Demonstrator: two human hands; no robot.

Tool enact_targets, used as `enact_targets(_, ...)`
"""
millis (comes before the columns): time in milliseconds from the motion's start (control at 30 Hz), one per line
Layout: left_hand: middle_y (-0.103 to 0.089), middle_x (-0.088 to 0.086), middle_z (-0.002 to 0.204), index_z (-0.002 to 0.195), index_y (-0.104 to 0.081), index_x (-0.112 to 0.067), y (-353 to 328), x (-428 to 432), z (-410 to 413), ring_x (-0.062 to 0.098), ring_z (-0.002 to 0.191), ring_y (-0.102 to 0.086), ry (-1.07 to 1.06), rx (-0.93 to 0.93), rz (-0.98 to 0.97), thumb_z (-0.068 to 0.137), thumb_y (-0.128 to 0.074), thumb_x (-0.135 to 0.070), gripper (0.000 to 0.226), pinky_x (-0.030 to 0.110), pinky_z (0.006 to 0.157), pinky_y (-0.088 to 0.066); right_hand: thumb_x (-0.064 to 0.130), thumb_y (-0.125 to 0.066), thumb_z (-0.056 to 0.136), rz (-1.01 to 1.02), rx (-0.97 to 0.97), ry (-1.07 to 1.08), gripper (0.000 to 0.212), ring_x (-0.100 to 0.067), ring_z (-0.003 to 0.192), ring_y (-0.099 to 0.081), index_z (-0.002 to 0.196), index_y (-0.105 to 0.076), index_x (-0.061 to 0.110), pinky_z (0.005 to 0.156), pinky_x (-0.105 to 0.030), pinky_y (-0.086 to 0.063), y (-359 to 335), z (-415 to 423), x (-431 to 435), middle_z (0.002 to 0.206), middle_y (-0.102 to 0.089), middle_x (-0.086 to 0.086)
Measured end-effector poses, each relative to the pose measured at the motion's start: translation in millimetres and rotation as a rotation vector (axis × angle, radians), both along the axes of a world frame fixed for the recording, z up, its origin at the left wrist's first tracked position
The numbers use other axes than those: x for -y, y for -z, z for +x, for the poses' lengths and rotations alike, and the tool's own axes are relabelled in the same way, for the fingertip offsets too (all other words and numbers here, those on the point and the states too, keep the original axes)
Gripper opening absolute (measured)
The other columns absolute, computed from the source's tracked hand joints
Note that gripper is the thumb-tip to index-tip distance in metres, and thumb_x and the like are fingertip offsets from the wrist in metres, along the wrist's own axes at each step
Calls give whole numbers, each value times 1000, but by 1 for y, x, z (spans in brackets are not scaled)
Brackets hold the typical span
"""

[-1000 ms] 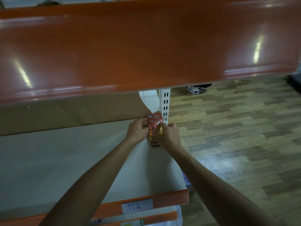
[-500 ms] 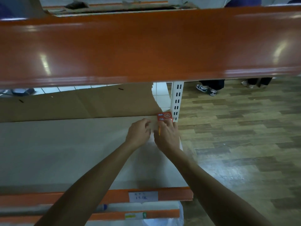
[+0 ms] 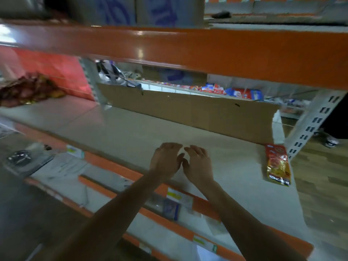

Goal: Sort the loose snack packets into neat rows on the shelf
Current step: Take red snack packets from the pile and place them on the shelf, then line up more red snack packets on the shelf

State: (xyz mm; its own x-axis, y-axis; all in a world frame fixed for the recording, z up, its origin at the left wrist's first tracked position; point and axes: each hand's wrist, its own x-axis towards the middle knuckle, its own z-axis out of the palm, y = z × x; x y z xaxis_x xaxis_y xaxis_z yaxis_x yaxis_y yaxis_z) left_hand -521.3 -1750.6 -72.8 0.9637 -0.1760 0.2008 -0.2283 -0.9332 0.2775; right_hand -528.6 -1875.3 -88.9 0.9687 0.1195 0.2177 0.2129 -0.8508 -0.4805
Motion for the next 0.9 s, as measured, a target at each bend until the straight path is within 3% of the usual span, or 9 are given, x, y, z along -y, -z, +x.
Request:
enact_targets(200, -52, 1, 140, 137, -50, -19, -7, -131, -26, 20, 130, -44, -155, 31, 7, 98, -45, -38, 43, 33, 104, -36, 19, -56, 93, 42, -7, -128, 44, -27, 136, -36, 136, -51, 10, 111, -36, -31, -8, -9, -131, 145, -45, -9)
enact_targets(500, -54, 0, 138, 135, -51, -20, -8, -304, -44, 22, 128, -47, -372, 61, -47, 95, -50, -38, 44, 37, 103, -41, 23, -59, 91, 68, -20, -285, 42, -27, 130, -42, 131, -53, 11, 105, -35, -34, -10, -6, -306, 138, -51, -8)
enact_targets(767, -53, 3, 138, 137, -48, -18, -5, -421, -16, 25, 126, -49, -495, 54, -44, 95, -52, -37, 46, 39, 101, -41, 21, -61, 90, 108, -23, -380, 34, -27, 114, -52, 122, -59, 9, 94, -35, -43, -7, 44, -432, 123, -60, -8)
enact_targets(900, -53, 4, 138, 137, -47, -18, -3, -482, 21, 26, 125, -48, -557, 29, -36, 95, -52, -37, 47, 41, 101, -41, 23, -58, 91, 129, -32, -422, 36, -26, 117, -51, 125, -58, 10, 95, -34, -42, -7, 89, -496, 126, -58, -8)
